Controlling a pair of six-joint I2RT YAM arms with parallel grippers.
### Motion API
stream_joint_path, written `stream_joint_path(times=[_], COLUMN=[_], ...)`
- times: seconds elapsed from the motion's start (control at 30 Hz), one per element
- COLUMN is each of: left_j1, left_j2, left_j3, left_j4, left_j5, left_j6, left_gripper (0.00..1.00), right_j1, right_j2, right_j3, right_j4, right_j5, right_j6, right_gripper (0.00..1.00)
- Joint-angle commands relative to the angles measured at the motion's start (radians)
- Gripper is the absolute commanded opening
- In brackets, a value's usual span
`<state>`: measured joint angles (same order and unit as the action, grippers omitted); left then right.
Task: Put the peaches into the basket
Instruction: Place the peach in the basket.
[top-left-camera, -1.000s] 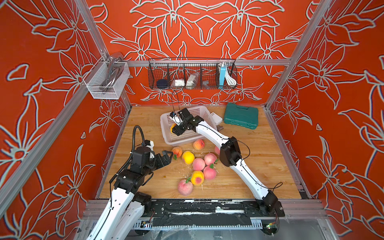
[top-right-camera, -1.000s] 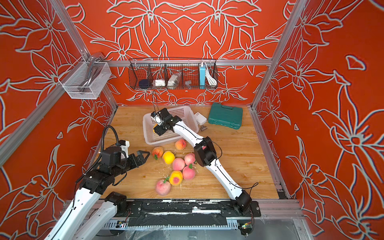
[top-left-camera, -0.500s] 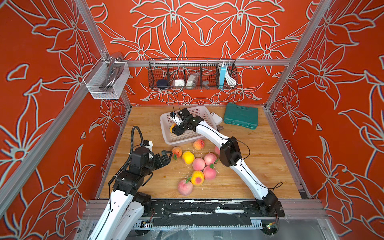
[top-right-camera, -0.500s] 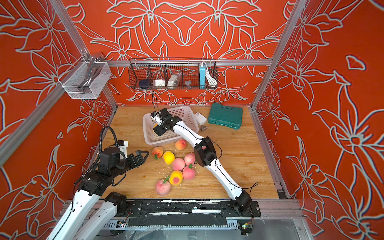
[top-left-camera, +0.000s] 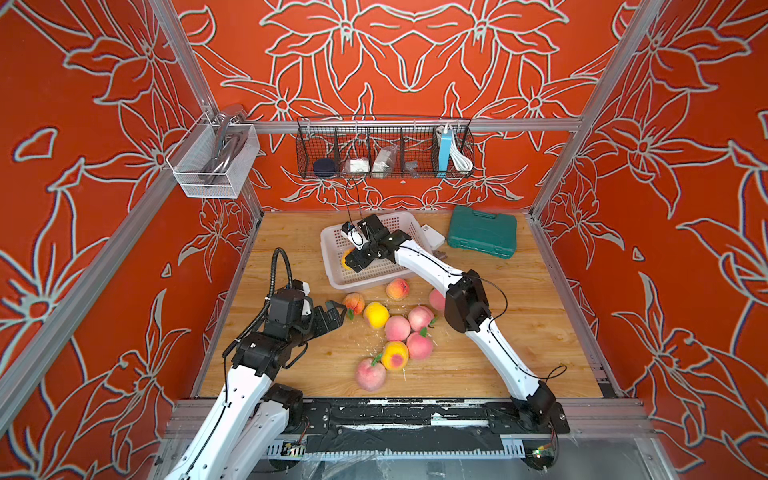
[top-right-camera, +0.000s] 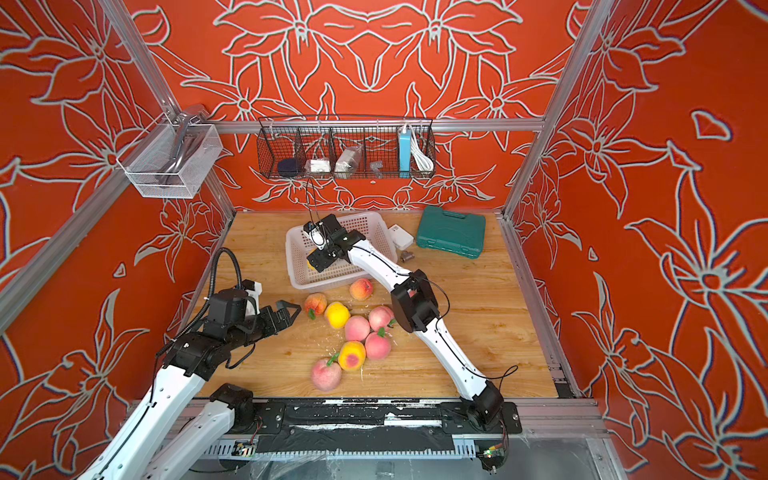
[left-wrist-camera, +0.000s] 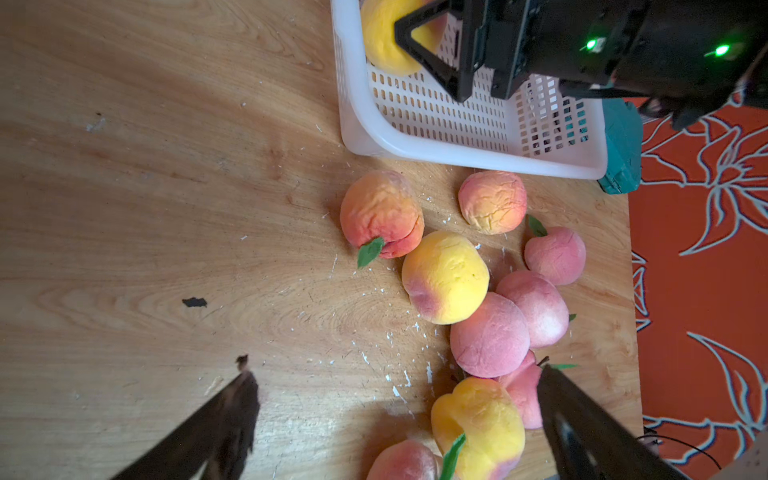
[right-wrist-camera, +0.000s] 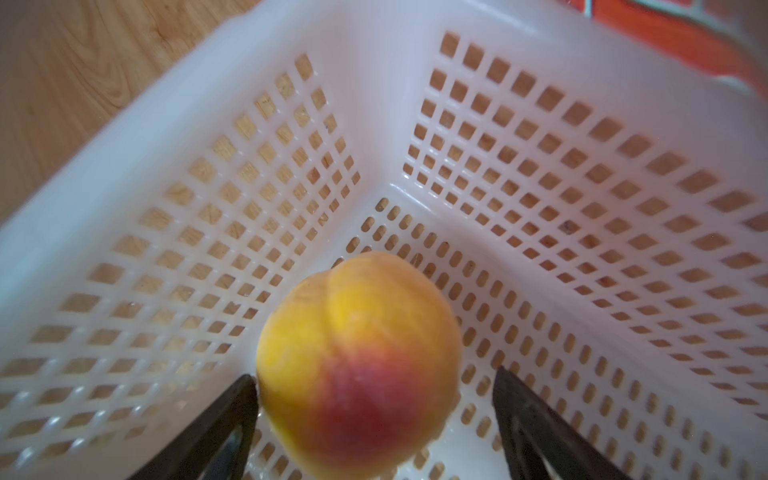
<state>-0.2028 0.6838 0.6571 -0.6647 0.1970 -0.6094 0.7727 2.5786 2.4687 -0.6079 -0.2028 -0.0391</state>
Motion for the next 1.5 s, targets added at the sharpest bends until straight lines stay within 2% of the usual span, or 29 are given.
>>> stream_joint_path(times=[0.0, 0.3, 0.47, 0.73, 1.0, 1.3, 1.47], left_j1=[0.006, 0.005, -0.032, -0.272, -0.434, -0.63, -0.682], left_j2=[0.025, 0.048, 0.068, 0.111, 0.127, 0.164, 0.197], left_j3=[0.035, 0.057, 0.059, 0.095, 0.076, 0.08, 0.069], left_j4=[-0.016, -0.047, -0.05, -0.088, -0.088, -0.115, -0.162], left_j5=[0.044, 0.111, 0.14, 0.014, 0.002, -0.094, -0.096], left_j6=[0.005, 0.01, -0.004, -0.036, -0.089, -0.165, -0.177], left_gripper=[0.98, 0.98, 0.98, 0.98, 0.98, 0.98, 0.98], right_j1=[0.001, -0.006, -0.01, -0.01, -0.004, -0.004, -0.004], right_j2=[-0.119, -0.23, -0.403, -0.739, -1.024, -1.336, -1.469], right_j3=[-0.064, -0.168, -0.436, -0.934, -1.241, -1.453, -1.543], right_j4=[0.054, 0.057, 0.137, 0.209, 0.147, 0.098, 0.104], right_j5=[0.013, 0.007, -0.009, 0.002, -0.014, -0.013, 0.013], right_j6=[-0.004, 0.004, 0.031, 0.123, 0.14, 0.077, 0.088], right_gripper=[0.93, 0.95, 0.96, 0.99, 0.99, 0.99, 0.99])
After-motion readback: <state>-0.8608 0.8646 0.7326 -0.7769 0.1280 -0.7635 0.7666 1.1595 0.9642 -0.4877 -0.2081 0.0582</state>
